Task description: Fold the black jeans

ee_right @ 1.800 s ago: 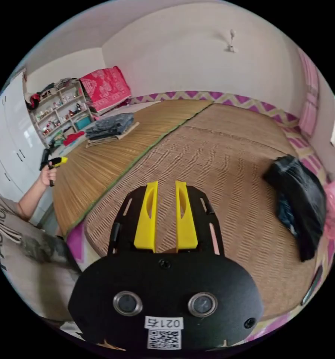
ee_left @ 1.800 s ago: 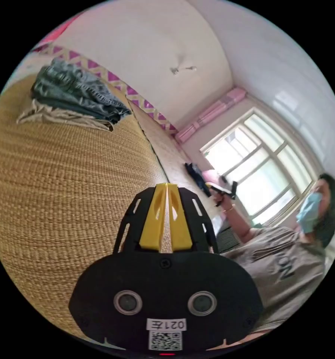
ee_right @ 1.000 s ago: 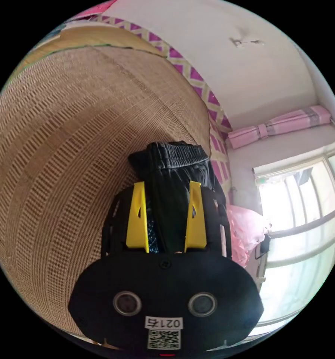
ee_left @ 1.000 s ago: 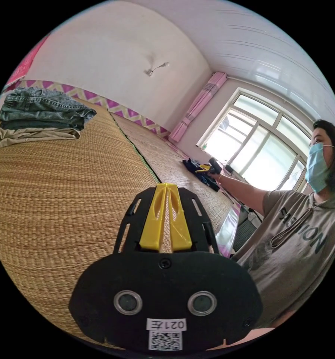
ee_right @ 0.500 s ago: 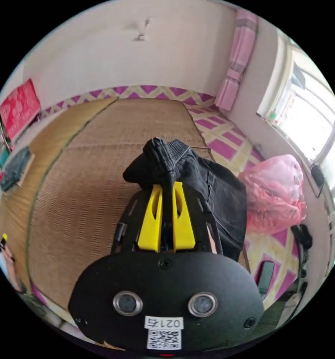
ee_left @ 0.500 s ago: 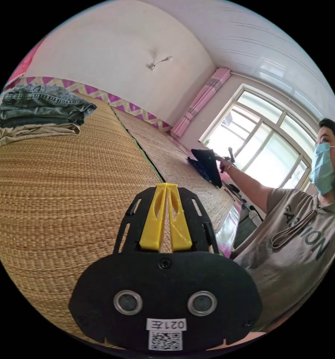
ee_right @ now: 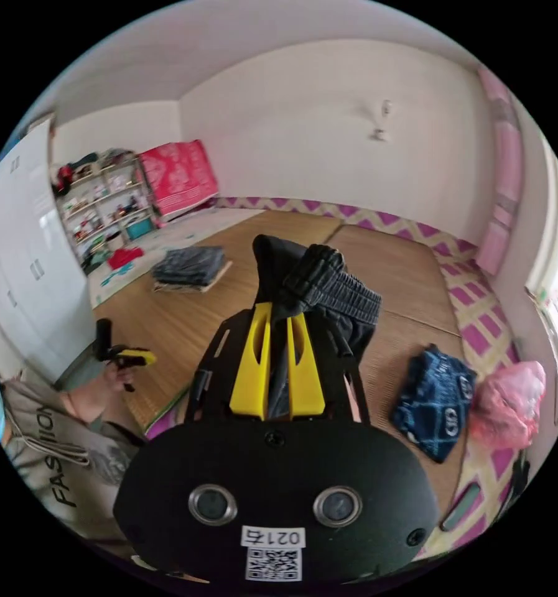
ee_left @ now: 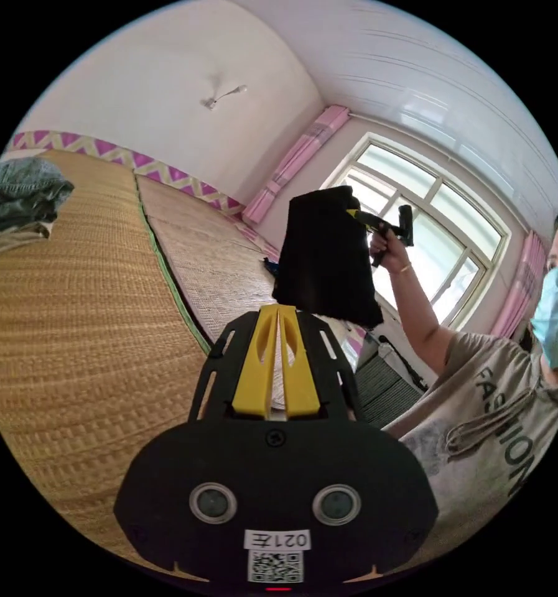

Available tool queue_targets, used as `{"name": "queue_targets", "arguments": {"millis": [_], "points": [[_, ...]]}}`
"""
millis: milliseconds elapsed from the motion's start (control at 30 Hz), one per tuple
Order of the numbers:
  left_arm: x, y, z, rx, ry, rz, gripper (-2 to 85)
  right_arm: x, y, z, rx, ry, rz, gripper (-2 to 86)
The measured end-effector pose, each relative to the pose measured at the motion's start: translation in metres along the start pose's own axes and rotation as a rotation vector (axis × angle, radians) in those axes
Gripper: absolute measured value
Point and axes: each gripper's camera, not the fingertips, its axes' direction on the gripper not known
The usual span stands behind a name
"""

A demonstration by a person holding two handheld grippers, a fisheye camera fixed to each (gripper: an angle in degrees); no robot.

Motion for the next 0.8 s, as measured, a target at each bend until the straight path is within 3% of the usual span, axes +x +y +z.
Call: {"name": "queue_targets", "arguments": {"millis": [100, 200, 333, 633, 800], "points": [[-0.017, 0.019, -0.006, 0.023, 0.032, -0.153, 2.8, -0.089, 0.011, 0.065, -0.034, -0.172, -0.130, 4.3], [-0.052, 0.047, -0.026, 0.108, 0.180, -0.298, 14.1, -0.179, 0.036, 0.150, -0.104, -0.344, -0.223, 5.6], [-0.108, 0.083, -0.052, 0.173, 0.300, -0.439, 15.9, -0.256, 0.052, 0.228, -0.196, -0.518, -0.255, 6.8], [-0.136, 0.000, -0.044, 0.350, 0.493, -0.226, 15.4, -0.253, -0.047, 0.185, -0.066, -0.214, -0.389, 7.6], [-0.150, 0.007, -0.075, 0.443, 0.412, -0.178, 14.8, -0.250, -0.087, 0.197, -0.022, -0.220, -0.413, 7.2]]}}
